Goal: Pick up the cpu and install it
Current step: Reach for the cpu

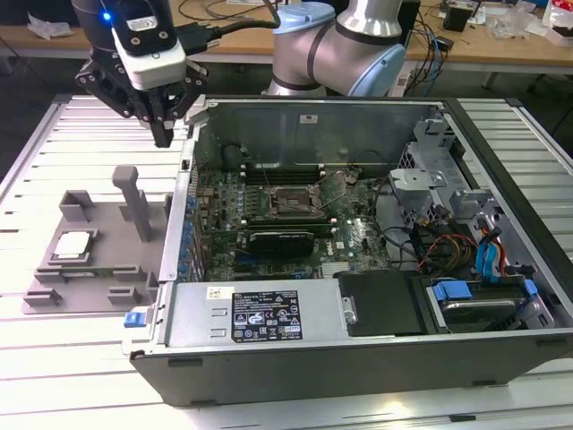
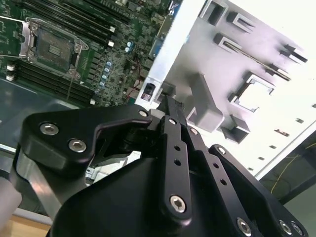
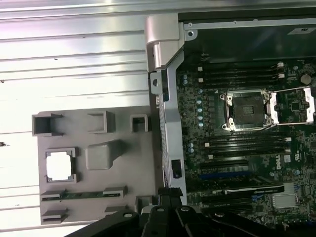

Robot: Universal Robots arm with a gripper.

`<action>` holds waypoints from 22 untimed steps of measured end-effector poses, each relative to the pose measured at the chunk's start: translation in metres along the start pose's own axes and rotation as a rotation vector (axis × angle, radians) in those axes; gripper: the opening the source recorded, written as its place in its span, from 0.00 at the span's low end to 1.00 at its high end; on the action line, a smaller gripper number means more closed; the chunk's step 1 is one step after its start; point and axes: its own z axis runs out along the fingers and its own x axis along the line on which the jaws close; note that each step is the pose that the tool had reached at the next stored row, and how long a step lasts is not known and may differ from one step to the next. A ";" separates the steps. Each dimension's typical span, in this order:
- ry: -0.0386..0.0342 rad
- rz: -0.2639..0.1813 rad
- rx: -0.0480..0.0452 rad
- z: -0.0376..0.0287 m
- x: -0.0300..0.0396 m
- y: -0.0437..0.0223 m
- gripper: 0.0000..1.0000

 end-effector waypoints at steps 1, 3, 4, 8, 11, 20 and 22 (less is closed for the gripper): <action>-0.0001 0.000 0.0000 -0.0001 0.0020 -0.0002 0.11; -0.0002 0.000 0.0001 -0.0002 0.0071 -0.0005 0.11; -0.0003 0.000 0.0001 -0.0004 0.0107 -0.0008 0.11; -0.0007 0.000 0.0000 -0.0006 0.0189 -0.0014 0.11; -0.0015 0.000 -0.0001 -0.0007 0.0253 -0.0019 0.11; -0.0029 0.000 -0.0002 -0.0012 0.0429 -0.0032 0.11; -0.0031 0.000 -0.0002 -0.0014 0.0464 -0.0034 0.11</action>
